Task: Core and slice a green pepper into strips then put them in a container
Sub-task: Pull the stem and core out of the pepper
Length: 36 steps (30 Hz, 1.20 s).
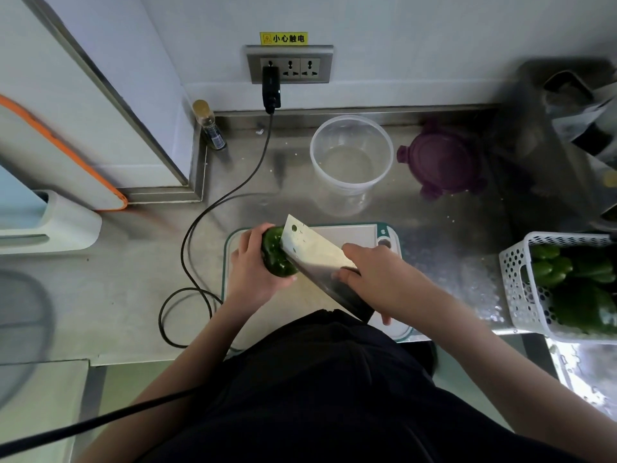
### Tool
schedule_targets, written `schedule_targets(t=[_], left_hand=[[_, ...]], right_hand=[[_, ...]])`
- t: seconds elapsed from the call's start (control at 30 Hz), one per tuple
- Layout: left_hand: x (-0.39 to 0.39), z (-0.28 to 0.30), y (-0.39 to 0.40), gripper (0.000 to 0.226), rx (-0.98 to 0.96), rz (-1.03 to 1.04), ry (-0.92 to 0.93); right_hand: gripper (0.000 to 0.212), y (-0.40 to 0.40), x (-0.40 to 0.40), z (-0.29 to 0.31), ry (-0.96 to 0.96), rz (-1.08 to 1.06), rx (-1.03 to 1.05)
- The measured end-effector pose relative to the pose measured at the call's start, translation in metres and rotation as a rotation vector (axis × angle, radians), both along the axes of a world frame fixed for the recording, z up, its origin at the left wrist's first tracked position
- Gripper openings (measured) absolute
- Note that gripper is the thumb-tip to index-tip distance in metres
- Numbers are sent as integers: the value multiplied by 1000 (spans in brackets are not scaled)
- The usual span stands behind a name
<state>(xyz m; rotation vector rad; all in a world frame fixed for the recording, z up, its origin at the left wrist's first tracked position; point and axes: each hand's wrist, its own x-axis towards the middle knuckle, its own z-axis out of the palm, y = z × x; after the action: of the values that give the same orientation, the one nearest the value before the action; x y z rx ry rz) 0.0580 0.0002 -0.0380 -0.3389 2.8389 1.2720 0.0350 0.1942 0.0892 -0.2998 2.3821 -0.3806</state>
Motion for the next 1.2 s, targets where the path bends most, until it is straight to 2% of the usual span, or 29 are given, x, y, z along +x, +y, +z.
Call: schedule_targets(t=[0.27,0.6,0.93,1.1,1.2], left_hand=[[-4,0,4,88,-38,-15,-30],[-4,-6,8,88,-114,-25,-14],[-8,-5,5,90,50,125,-80],[-3,-10,-8,96,100,130,-84],[-3,-9,-10,94,74,113,-71]], right_hand=[[26,9,-11,0,-44,76,-3],[27,-7,-9,-7,26,63,-20],[24,-14,-12,-3,49,59,-26],[22,23,-27,1,71,-77,-23],[35,46,-37,-22,68,-185,-9]])
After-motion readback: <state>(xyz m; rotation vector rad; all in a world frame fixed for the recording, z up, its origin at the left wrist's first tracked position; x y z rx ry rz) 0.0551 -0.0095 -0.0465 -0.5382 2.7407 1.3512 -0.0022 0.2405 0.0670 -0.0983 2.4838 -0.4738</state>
